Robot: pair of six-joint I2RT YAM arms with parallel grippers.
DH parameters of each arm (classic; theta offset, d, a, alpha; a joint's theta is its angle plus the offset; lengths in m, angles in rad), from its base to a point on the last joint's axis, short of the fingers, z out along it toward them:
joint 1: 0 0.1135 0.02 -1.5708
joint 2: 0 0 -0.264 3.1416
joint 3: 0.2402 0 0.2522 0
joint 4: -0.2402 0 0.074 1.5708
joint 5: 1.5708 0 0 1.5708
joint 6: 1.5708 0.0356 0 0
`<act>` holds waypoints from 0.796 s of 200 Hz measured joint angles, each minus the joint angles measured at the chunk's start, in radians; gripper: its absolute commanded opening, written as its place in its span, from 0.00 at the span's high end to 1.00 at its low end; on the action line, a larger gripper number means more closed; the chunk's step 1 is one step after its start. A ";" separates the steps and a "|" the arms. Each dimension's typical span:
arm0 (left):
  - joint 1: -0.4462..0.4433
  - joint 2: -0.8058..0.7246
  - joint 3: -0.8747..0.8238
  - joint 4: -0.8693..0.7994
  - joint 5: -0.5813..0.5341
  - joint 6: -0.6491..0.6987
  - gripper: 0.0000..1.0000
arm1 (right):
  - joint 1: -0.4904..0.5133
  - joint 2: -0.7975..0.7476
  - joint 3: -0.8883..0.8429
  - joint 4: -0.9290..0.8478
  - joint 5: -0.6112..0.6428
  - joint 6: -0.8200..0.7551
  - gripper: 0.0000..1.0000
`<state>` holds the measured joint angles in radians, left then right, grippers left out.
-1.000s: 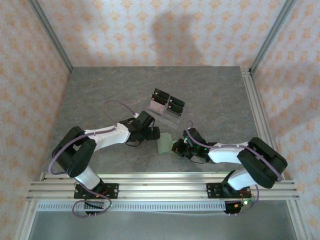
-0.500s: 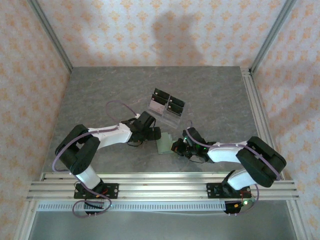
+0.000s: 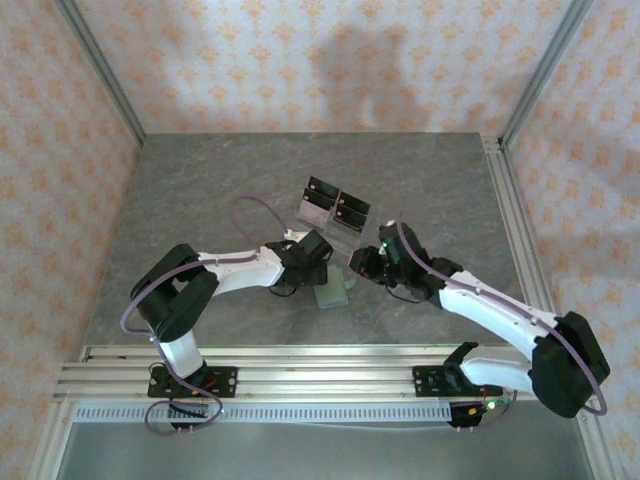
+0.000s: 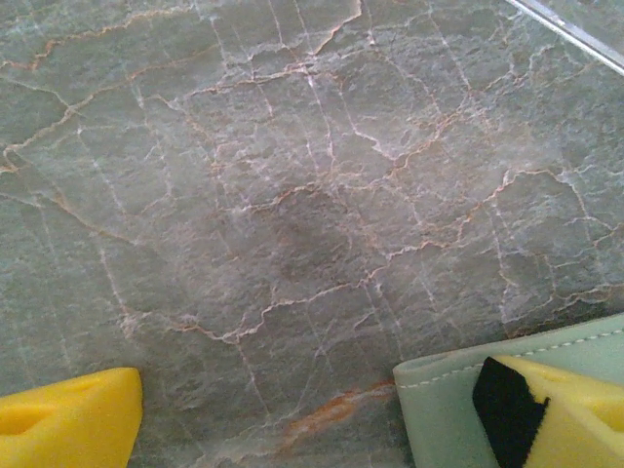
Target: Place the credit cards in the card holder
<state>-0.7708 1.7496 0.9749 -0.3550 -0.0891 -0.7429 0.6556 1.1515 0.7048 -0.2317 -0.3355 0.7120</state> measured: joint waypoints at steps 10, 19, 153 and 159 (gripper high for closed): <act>-0.002 0.000 0.000 0.001 -0.003 -0.004 0.09 | -0.008 0.005 0.026 -0.050 0.021 -0.031 0.64; -0.002 0.000 0.000 0.002 -0.003 -0.008 0.09 | -0.011 0.022 0.042 -0.092 0.033 -0.056 0.64; -0.005 -0.002 -0.002 0.007 -0.003 -0.015 0.09 | -0.010 0.235 0.118 -0.205 0.017 -0.191 0.69; -0.005 -0.002 -0.002 0.007 -0.003 -0.015 0.09 | -0.010 0.241 0.121 -0.204 0.014 -0.191 0.69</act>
<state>-0.7753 1.7473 0.9733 -0.3481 -0.0921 -0.7582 0.6453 1.3922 0.8253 -0.4355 -0.3210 0.5213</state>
